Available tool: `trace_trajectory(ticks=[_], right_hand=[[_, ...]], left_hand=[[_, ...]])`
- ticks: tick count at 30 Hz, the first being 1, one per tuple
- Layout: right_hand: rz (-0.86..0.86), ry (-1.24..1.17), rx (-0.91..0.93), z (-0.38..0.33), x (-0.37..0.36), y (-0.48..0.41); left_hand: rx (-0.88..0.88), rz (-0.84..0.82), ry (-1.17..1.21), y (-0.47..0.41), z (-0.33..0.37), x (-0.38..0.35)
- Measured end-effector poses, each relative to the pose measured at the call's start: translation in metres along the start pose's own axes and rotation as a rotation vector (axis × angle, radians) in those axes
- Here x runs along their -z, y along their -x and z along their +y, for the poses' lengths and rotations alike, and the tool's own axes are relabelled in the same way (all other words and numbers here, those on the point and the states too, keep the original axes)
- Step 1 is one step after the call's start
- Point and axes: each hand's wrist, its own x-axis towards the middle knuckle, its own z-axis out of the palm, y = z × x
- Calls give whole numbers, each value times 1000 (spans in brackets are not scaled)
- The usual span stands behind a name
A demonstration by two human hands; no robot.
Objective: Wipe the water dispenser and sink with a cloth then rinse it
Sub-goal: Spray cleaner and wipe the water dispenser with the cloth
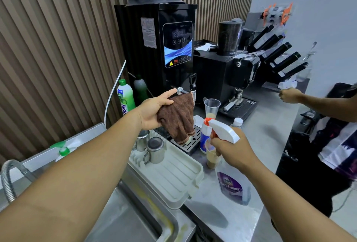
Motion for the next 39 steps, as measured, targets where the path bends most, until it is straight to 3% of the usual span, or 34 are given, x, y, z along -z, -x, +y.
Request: trace_trajectory(ticks=[7, 11, 17, 24, 29, 39], right_hand=[[-12, -50, 101, -24, 2, -5], [-140, 39, 178, -28, -4, -2], [-148, -31, 92, -8, -12, 5], [-82, 16, 6, 20, 2, -5], [-38, -134, 29, 24, 9, -1], [63, -194, 25, 65, 17, -13]], left_hand=[[53, -33, -37, -2, -2, -5], [50, -23, -36, -5, -1, -8], [29, 15, -30, -8, 1, -10], [22, 6, -22, -12, -4, -13], [32, 27, -37, -15, -11, -21], [28, 85, -32, -7, -31, -24]])
